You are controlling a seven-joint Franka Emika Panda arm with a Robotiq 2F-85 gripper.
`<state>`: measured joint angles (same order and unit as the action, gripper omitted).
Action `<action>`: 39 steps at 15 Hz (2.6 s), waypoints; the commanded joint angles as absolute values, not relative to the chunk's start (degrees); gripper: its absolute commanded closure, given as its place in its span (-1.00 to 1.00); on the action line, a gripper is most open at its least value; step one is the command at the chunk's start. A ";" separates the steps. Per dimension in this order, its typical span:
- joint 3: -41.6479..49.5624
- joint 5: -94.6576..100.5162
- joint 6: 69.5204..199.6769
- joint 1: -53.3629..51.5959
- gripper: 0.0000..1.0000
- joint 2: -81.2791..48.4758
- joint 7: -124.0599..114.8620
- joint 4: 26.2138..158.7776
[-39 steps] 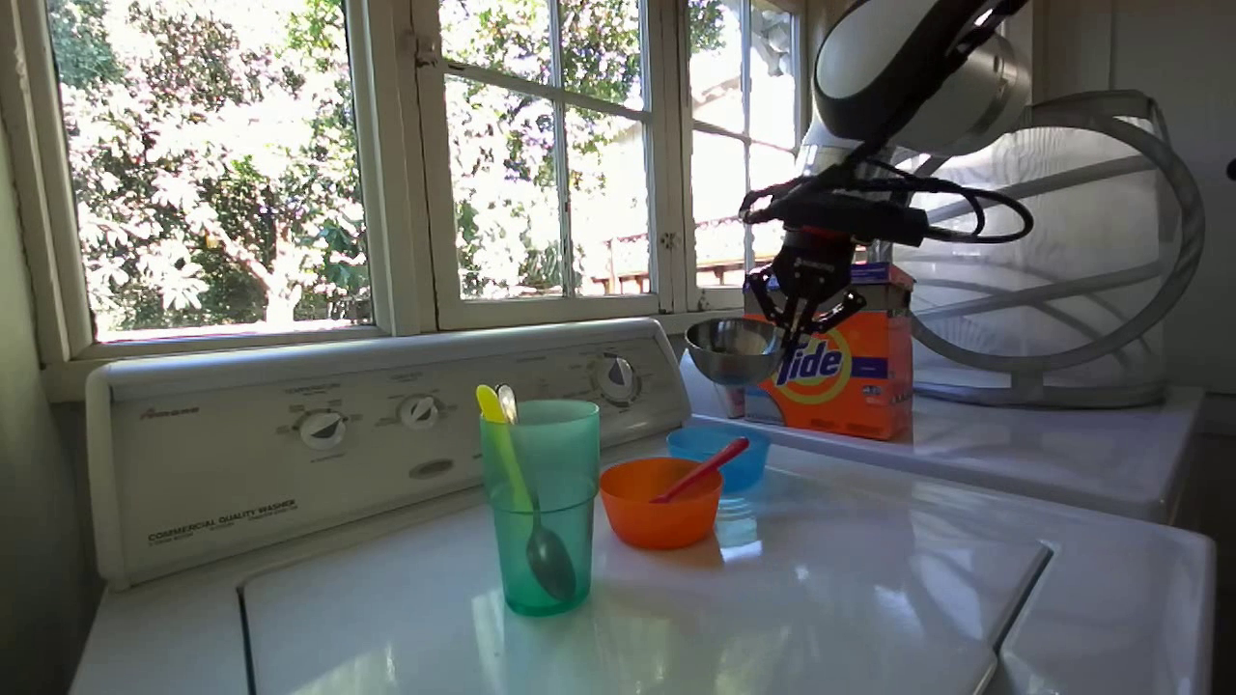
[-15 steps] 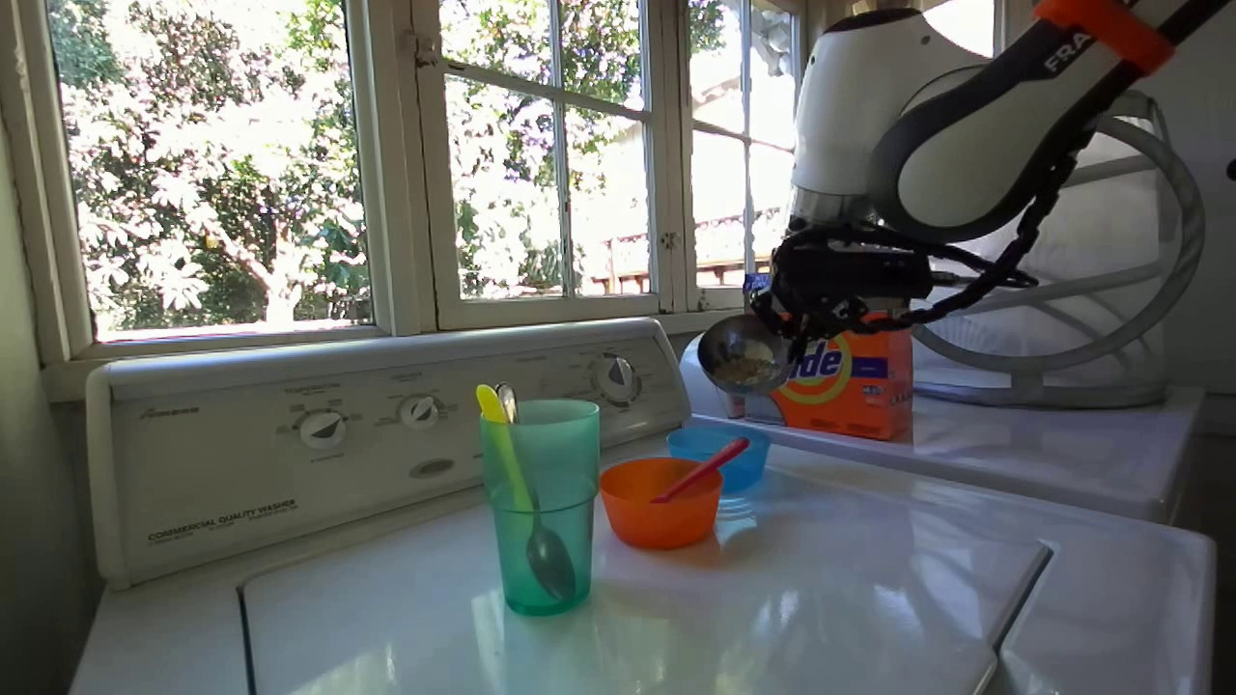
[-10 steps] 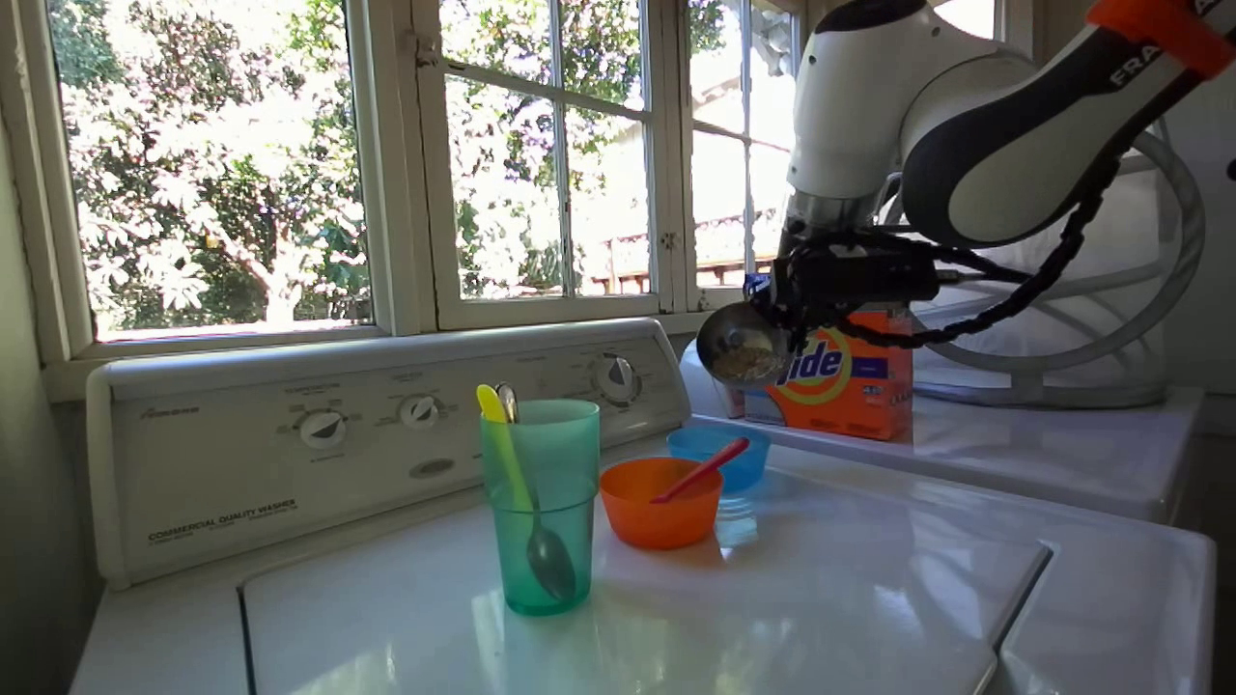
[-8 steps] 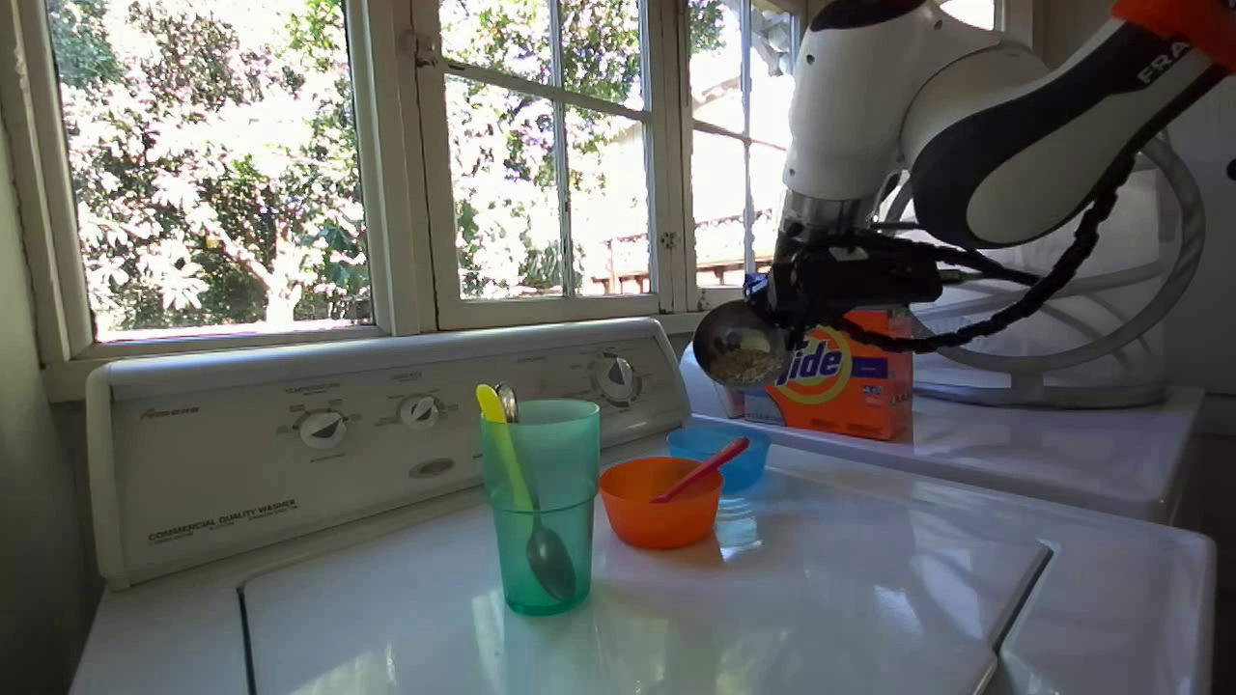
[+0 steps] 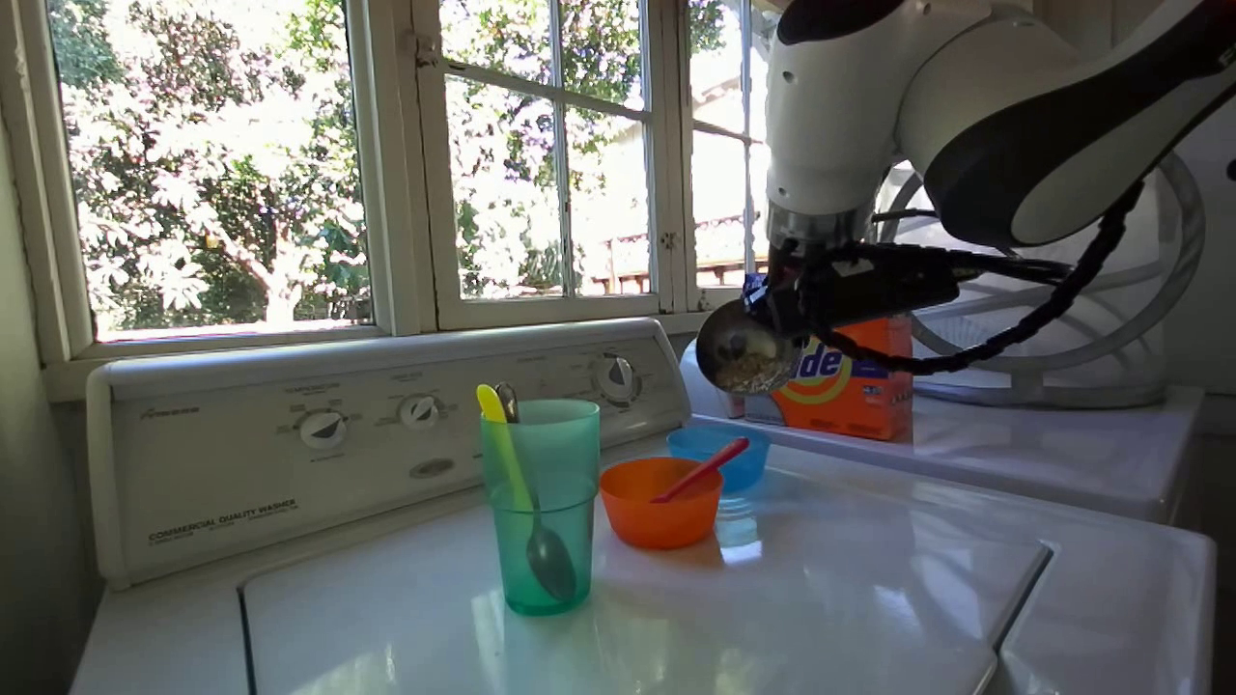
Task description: Pour the contents in the silver bowl into the blue bowl.
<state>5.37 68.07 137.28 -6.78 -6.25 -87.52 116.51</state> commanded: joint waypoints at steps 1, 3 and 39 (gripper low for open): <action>2.28 72.64 132.18 -6.19 0.98 -6.28 -92.33 116.85; 1.21 73.54 129.77 -6.17 0.98 -7.14 -93.46 116.20; -4.31 86.72 110.32 -8.92 0.98 -15.23 -98.75 110.83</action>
